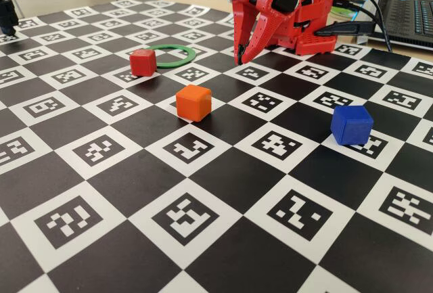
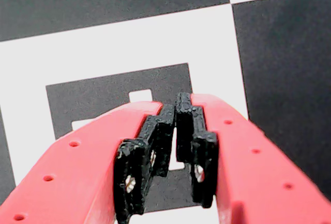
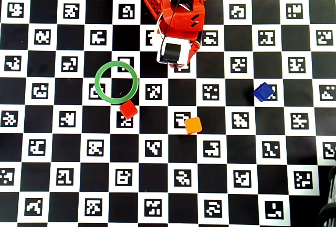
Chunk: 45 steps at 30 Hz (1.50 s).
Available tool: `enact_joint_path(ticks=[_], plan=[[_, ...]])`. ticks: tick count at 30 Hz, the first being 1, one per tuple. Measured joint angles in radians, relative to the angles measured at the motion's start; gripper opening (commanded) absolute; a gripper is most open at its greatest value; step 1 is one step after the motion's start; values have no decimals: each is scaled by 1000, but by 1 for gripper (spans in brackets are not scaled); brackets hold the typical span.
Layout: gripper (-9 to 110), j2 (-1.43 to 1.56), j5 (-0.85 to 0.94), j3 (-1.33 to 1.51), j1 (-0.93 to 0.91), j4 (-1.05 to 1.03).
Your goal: Grab the red cube then put it in the green circle then put the blue cube on top and finally the orange cube on top
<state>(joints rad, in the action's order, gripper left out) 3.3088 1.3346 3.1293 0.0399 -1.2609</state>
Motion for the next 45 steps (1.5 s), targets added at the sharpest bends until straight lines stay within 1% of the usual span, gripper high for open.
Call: enact_joint_path(ticks=[6, 9, 16, 17, 19, 21, 23, 29, 33, 37, 43, 45], plan=[[-6, 0, -12, 0, 2, 0], [-6, 0, 15, 0, 2, 0], [-6, -5, -8, -3, -2, 9], [-6, -12, -14, -8, -8, 18], [-6, -137, -63, -64, -25, 37], [-6, -275, -135, -176, -34, 31], [-6, -423, -244, -341, -49, 5], [-6, -824, -522, -897, -98, -192], [-6, -1025, -658, -1195, -135, -316], [3, -1170, -762, -1373, -169, -377], [27, -1379, -936, -1520, -272, -393], [32, -1450, -969, -1546, -307, -393]])
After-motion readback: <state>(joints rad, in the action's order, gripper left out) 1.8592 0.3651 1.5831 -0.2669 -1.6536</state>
